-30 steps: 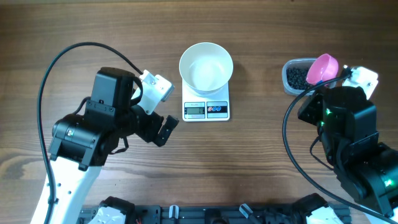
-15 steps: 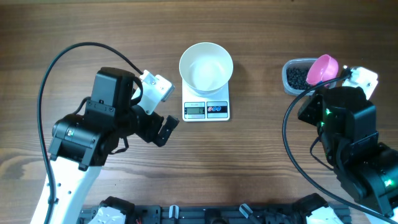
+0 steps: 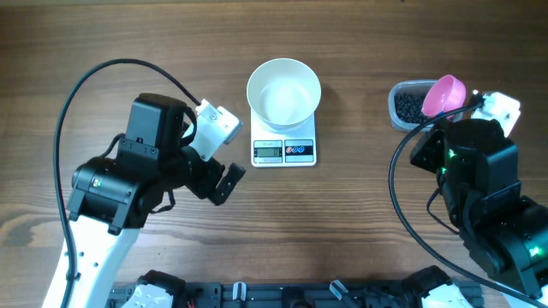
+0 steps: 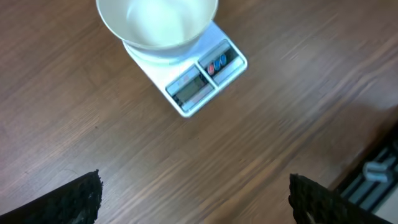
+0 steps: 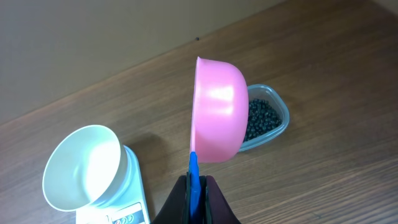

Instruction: Scoop item into bowl and weigh 150g on scale

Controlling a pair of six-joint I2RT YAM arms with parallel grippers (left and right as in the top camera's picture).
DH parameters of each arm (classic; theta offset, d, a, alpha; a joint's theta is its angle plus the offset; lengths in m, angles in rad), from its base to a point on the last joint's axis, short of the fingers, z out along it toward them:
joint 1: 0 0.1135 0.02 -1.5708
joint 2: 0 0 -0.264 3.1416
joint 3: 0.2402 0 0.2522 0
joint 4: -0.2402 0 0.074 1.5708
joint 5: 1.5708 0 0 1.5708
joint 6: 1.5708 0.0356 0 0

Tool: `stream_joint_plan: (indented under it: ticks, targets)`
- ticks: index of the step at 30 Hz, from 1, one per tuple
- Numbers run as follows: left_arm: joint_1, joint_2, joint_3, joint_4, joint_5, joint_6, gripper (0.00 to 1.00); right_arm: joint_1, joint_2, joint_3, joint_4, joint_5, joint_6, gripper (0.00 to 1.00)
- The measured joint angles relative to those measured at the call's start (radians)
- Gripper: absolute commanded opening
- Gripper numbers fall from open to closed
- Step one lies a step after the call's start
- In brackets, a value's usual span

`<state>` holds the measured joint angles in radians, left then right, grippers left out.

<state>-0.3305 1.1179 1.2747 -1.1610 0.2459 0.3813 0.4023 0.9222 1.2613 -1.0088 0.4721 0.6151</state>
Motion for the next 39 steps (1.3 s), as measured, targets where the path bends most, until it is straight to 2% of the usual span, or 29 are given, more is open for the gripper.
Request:
stream_joint_plan:
  ticks: [10, 23, 31, 39]
  targets:
    - [0.0, 0.0, 0.0, -0.064, -0.01, 0.127, 1.0, 0.0, 0.0, 0.0, 0.0, 0.0, 0.0, 0.04]
    - [0.027, 0.0, 0.0, -0.075, -0.027, 0.142, 1.0, 0.0, 0.0, 0.0, 0.0, 0.0, -0.009, 0.04]
    - [0.093, 0.0, 0.0, -0.097, 0.073, 0.244, 1.0, 0.0, 0.0, 0.0, 0.0, 0.0, -0.019, 0.04]
    - [0.093, 0.0, 0.0, -0.104, 0.09, 0.273, 1.0, 0.0, 0.0, 0.0, 0.0, 0.0, -0.019, 0.05]
